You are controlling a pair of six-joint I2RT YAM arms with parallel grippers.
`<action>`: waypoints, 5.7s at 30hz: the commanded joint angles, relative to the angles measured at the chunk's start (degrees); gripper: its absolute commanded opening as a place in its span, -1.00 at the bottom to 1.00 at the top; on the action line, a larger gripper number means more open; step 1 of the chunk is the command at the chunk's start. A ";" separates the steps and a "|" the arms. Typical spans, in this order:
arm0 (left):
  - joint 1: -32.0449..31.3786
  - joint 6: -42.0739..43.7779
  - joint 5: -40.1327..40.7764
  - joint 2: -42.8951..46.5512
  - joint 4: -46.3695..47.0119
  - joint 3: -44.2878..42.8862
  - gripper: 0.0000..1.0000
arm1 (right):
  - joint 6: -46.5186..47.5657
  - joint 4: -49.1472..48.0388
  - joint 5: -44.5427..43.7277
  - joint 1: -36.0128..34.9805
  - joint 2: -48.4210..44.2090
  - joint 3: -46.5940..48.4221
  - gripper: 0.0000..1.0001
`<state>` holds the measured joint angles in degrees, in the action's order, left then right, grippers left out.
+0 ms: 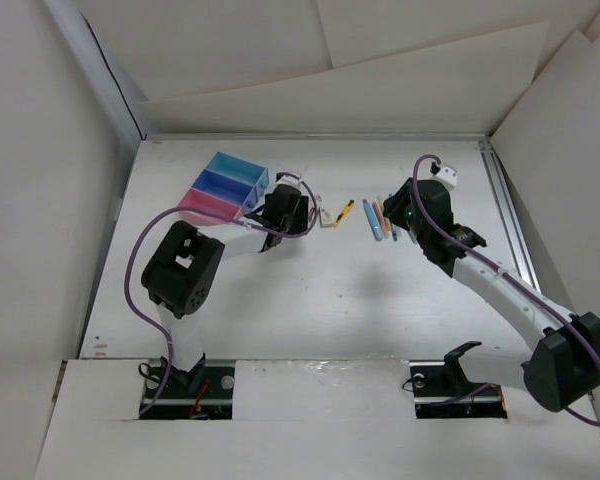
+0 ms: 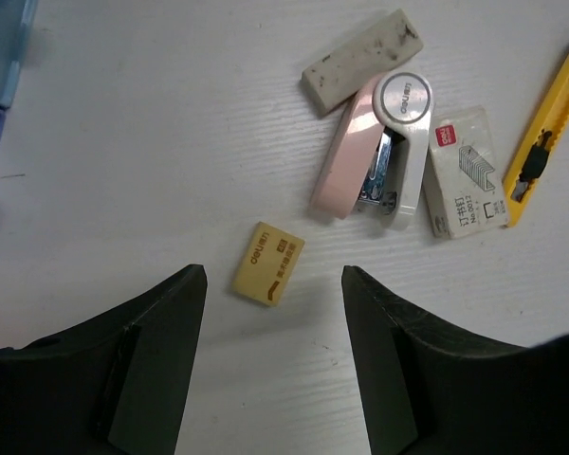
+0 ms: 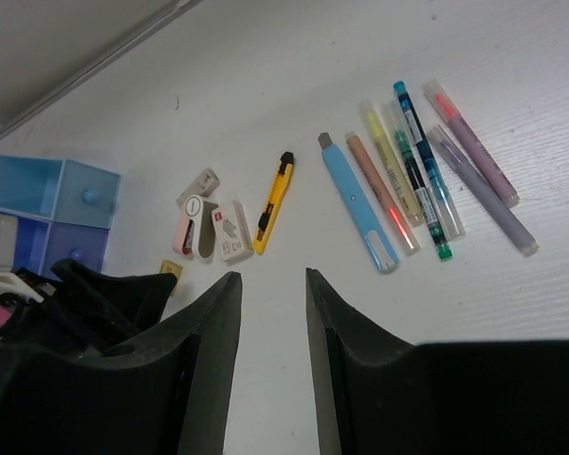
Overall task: Sort the stationery into containers
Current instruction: Pick up the stationery from the center of the board, then place the stationery in the storage box, then pick up the stapler from the center of the board, then place the stapler in the storage box.
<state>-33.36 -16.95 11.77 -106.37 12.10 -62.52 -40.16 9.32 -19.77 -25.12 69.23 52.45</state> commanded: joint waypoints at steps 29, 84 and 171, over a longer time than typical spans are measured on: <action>-0.39 -2.99 -0.87 6.33 1.96 1.69 -0.87 | 1.75 -3.17 2.72 0.34 -3.75 -0.50 -0.22; -2.32 -5.91 -2.36 6.54 3.20 -0.29 0.18 | 2.28 -3.17 3.95 -1.24 -3.23 0.02 -0.74; 20.54 -29.02 12.22 28.83 1.35 17.52 0.02 | 2.81 -3.17 6.06 -2.30 -1.56 1.08 -0.16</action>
<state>-12.36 -46.78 21.15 -83.13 11.97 -45.60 -38.15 8.51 -14.28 -27.03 67.90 51.66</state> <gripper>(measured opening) 0.505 0.420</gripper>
